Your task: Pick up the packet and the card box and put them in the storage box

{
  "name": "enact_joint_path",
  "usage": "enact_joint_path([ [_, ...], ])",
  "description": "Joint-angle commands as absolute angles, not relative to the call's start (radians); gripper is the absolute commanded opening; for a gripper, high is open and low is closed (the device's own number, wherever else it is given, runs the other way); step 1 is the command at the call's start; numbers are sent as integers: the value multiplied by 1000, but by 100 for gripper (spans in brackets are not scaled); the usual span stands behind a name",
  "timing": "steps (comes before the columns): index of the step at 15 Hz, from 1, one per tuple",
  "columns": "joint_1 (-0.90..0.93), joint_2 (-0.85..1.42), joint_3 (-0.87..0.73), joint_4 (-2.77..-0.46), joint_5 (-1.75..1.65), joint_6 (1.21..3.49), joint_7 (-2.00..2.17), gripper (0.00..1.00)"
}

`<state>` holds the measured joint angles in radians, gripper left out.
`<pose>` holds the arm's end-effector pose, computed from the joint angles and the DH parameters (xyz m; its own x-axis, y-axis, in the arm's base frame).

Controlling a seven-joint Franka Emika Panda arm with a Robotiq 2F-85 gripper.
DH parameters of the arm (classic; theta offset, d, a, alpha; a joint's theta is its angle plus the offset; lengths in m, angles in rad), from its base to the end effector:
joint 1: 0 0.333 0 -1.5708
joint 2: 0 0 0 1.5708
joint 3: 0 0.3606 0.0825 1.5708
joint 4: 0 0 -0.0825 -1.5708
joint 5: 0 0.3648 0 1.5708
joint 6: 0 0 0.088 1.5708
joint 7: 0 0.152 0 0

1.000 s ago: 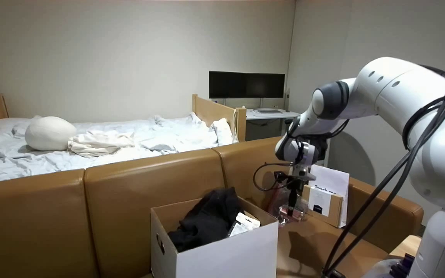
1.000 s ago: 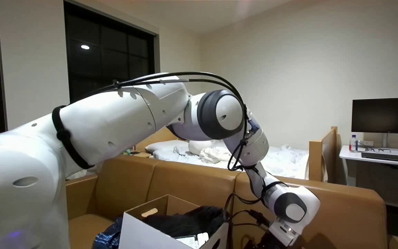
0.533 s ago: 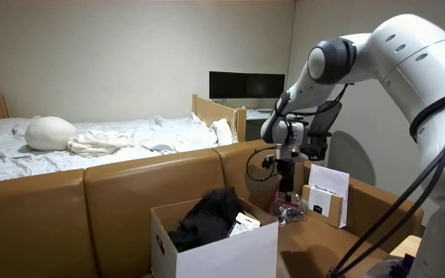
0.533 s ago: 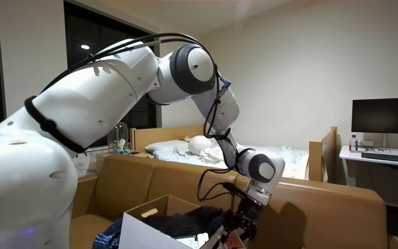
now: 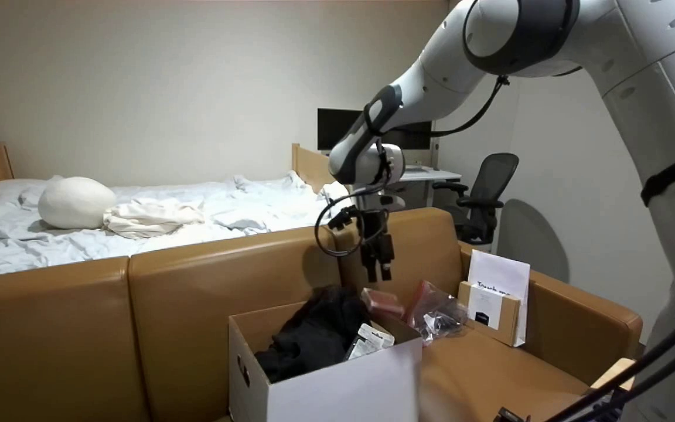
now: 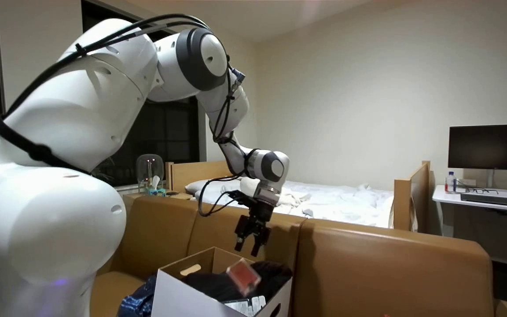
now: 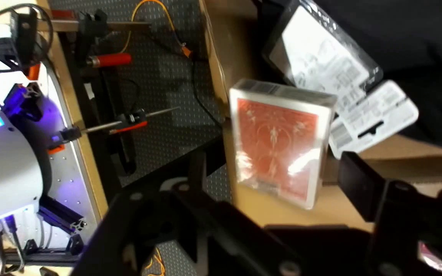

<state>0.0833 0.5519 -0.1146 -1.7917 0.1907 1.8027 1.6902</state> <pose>0.5774 0.0096 0.2277 -0.2469 -0.9689 -0.0155 -0.8312 0.2036 0.5174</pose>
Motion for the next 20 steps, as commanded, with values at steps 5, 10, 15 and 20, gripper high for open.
enact_joint_path([
  [5,150,415,-57,-1841,176,1745,1743,100],
  [10,34,322,-108,-1997,244,1867,1684,100],
  [15,-79,238,-173,-2244,318,2202,1632,100],
  [20,-99,158,-209,-2485,290,2614,1635,100],
])
